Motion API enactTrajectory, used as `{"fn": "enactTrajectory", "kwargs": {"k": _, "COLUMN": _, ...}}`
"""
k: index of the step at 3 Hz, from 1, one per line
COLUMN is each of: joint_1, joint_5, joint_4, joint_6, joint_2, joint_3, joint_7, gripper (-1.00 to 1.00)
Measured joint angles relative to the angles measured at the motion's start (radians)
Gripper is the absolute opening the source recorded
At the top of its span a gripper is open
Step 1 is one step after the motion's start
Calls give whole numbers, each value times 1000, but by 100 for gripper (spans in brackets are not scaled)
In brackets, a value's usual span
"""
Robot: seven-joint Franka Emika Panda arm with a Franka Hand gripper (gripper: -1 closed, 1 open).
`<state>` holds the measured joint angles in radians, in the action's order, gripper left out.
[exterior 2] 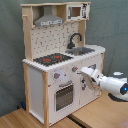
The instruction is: Play with the kitchen
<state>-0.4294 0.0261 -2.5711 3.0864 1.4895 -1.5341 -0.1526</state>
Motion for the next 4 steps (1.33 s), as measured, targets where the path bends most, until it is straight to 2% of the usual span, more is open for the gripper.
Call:
{"fn": "enactTrajectory", "kwargs": {"k": 2, "joint_1": -132, "joint_5": 1, "joint_4": 141, "joint_6": 15, "joint_2": 3, "joint_3": -15, "joint_7": 65, "gripper": 100}}
{"fn": "enactTrajectory", "kwargs": {"k": 3, "joint_1": -194, "joint_5": 1, "joint_4": 212, "joint_6": 18, "joint_2": 4, "joint_3": -38, "joint_7": 95, "gripper": 100}}
{"fn": "enactTrajectory", "kwargs": {"k": 4, "joint_1": -255, "joint_5": 1, "joint_4": 261, "joint_6": 24, "joint_2": 5, "joint_3": -52, "joint_7": 167, "gripper": 100}}
